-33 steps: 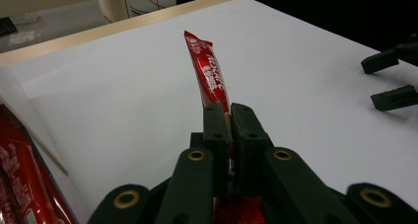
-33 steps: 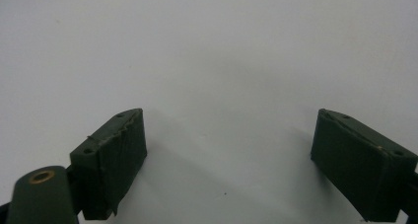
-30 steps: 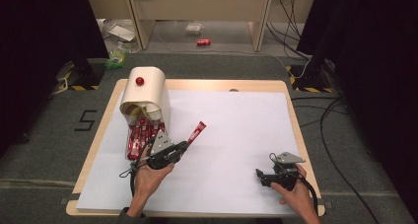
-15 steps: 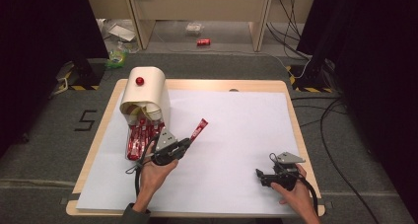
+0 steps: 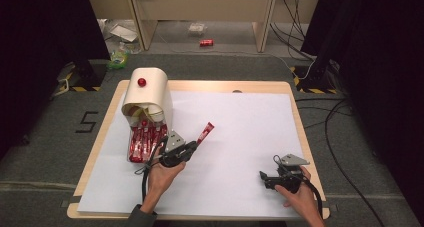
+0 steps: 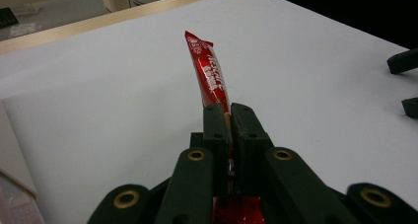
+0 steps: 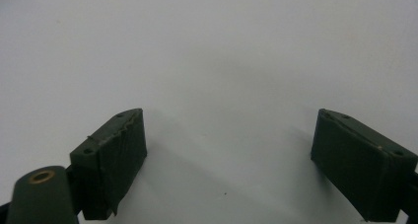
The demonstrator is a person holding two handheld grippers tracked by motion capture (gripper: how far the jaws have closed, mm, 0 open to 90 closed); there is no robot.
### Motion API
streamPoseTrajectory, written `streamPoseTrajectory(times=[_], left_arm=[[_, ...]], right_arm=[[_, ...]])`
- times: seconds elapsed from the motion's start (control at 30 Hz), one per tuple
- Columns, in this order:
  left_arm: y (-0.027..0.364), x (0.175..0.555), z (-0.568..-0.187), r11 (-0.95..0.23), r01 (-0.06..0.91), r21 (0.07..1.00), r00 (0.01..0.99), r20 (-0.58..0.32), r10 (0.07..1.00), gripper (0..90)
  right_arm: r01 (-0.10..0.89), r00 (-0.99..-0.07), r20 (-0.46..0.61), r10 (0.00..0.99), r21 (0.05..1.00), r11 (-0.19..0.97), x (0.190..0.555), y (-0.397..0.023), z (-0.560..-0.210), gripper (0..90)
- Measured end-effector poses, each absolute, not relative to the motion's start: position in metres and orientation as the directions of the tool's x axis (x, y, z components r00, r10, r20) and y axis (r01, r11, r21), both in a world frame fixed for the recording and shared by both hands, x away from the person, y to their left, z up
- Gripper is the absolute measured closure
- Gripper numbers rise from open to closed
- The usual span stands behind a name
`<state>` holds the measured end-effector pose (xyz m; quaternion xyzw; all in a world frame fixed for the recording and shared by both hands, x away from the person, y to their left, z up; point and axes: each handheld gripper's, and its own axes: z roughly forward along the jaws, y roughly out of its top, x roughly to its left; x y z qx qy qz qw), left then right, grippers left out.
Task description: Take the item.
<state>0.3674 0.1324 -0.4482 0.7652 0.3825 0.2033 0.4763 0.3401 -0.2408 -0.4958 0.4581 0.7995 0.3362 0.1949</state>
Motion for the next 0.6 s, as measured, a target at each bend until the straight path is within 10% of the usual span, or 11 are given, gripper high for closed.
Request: streamPoseTrajectory(times=[0.6], left_arm=[[0.124,0.372,-0.46,-0.276,0.409,0.87,0.627,-0.048,0.778,85.3]], right_arm=[[0.602,-0.504,-0.003,0.864,0.716,0.354,0.34,-0.241,-0.496,13.9]])
